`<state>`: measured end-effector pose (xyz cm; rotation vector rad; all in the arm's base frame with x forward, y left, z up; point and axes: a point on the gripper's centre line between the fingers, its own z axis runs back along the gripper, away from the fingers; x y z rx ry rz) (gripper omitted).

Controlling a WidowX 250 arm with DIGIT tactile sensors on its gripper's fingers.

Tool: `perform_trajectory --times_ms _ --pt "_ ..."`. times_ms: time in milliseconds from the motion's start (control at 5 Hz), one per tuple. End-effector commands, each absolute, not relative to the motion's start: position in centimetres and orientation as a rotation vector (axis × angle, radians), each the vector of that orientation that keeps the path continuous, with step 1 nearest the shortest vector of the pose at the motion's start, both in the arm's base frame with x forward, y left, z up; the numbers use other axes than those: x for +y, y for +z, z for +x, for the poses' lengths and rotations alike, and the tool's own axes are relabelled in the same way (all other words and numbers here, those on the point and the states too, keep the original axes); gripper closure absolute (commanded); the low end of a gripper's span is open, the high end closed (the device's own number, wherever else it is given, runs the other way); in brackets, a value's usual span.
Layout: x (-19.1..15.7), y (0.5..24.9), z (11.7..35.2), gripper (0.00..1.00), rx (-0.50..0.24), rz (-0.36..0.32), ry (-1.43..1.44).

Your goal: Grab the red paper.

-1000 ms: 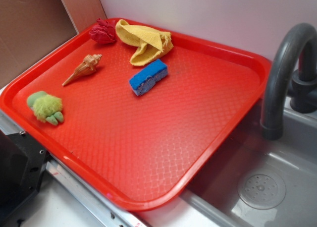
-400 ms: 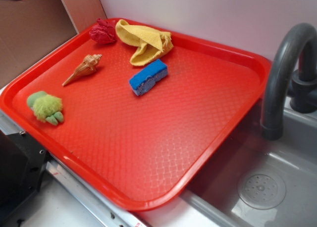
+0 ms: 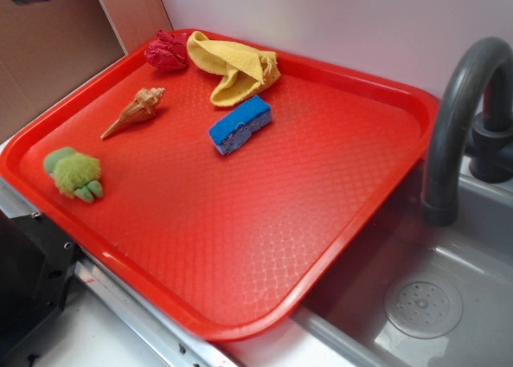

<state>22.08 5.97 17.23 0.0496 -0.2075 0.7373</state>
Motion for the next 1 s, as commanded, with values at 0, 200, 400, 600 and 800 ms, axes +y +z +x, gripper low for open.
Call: perform_trajectory --times_ms 0,200,400,600,800 --pt "11.5 14.2 26.7 0.00 -0.403 0.084 0.918" --pt "13.4 12.4 28.6 0.00 -0.416 0.095 0.932" --pt "14.3 11.0 29.9 0.00 -0.428 0.101 0.938" --pt "15.2 9.6 30.8 0.00 -0.411 0.103 0.942" --pt "16.7 7.7 31.4 0.00 -0.366 0.076 0.943"
